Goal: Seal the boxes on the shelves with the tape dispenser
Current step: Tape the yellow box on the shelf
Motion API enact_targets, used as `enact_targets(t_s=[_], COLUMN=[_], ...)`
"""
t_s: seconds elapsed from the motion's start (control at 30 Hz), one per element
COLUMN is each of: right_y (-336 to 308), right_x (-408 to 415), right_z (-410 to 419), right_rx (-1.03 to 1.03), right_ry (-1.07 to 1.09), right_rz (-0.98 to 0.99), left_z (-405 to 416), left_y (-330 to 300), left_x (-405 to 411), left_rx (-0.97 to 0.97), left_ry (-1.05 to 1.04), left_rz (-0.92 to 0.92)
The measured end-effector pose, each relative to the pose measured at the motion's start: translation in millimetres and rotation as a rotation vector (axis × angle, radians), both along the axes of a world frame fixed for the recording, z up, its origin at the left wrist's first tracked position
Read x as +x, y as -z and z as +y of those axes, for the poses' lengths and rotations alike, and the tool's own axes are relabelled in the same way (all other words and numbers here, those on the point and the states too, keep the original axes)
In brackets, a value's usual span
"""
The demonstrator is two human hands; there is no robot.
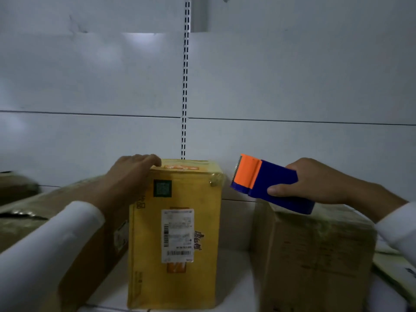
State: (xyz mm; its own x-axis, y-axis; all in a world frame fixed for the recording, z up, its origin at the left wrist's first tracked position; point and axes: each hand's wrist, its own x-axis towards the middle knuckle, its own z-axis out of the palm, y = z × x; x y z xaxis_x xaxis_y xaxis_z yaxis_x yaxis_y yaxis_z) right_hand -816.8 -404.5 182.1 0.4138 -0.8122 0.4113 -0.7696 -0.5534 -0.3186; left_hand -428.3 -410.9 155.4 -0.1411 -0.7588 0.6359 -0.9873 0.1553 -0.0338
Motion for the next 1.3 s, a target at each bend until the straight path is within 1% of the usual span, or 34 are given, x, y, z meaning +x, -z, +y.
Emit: enact_targets(t_s=[0.03, 0.07, 0.13, 0.17, 0.23, 0.33, 0.43, 0.5, 0.6, 0.67, 0.77, 0.83, 0.97, 1.03, 1.13, 1.3], right_y=[1, 2, 3, 4, 5, 6, 8, 9, 13, 14, 13, 11, 7, 7, 11, 17], right_x=[3, 5, 7, 7, 5, -1, -4, -5, -9, -14, -18, -19, -16, -12, -4, 4], right_z=[1, 1, 3, 4, 8, 13, 19, 22, 27, 28, 27, 26, 23, 21, 20, 21], right_rx=[0.002, 0.003, 0.008, 0.013, 0.020, 0.030, 0.034, 0.049, 0.094, 0.115, 0.126, 0.130, 0.132, 0.127, 0.143, 0.180], right_ry=[-0.004, -0.008, -0.012, -0.009, -0.003, 0.011, 0.031, 0.038, 0.028, 0.025, 0.038, 0.034, 0.001, -0.016, -0.046, -0.096], right_rz=[0.005, 0.005, 0.002, 0.003, 0.013, 0.031, 0.039, 0.032, 0.034, 0.042, 0.058, 0.049, 0.024, 0.024, 0.018, 0.012], left_z=[1, 2, 3, 3, -2, -15, -24, -25, -24, -22, -12, -7, -6, -5, 2, 7], left_y=[4, 7, 15, 19, 28, 37, 39, 34, 32, 33, 28, 24, 22, 21, 21, 26], left_x=[-6, -16, -45, -62, -96, -122, -130, -133, -127, -113, -83, -62, -27, -17, -9, -7], left_rx=[-0.069, -0.149, -0.274, -0.286, -0.234, -0.187, -0.208, -0.224, -0.245, -0.246, -0.139, -0.061, 0.009, 0.061, 0.085, 0.031], left_ry=[-0.041, -0.024, 0.101, 0.159, 0.209, 0.149, 0.056, 0.042, 0.111, 0.247, 0.479, 0.552, 0.540, 0.532, 0.586, 0.628], left_rz=[0.012, 0.028, 0.056, 0.053, 0.008, -0.014, 0.003, 0.026, 0.068, 0.121, 0.194, 0.212, 0.279, 0.343, 0.409, 0.373])
